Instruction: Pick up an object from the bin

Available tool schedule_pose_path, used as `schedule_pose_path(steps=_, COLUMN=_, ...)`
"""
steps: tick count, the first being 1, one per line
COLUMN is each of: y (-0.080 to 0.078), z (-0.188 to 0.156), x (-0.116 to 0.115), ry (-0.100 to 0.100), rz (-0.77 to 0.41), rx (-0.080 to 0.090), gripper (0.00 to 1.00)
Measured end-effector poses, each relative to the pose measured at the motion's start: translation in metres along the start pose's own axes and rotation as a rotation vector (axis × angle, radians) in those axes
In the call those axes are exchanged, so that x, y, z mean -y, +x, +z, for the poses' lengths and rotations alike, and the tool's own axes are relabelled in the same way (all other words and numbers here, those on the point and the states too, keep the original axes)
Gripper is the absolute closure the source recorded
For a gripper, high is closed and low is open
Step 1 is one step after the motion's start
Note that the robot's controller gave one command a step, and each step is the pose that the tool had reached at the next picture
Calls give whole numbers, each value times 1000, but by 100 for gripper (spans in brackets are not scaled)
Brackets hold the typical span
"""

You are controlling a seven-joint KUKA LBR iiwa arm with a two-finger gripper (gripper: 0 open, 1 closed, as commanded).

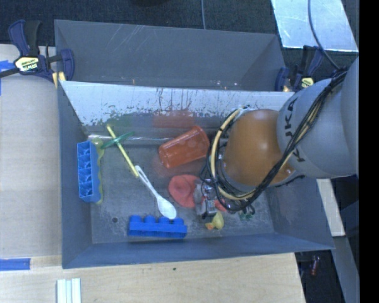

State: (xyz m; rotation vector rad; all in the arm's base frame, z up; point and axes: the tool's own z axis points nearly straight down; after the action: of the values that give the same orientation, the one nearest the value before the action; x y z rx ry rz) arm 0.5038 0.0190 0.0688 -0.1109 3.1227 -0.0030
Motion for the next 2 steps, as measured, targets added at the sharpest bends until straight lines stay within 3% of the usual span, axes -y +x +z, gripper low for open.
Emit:
schedule_pose_path(steps=1, y=-3, z=-65, x=0, ry=0, rz=7, rx=-6, gripper=100)
schedule_pose_path(steps=2, y=-7, z=-78, x=6, ry=0, rz=18, rx=6, gripper=100)
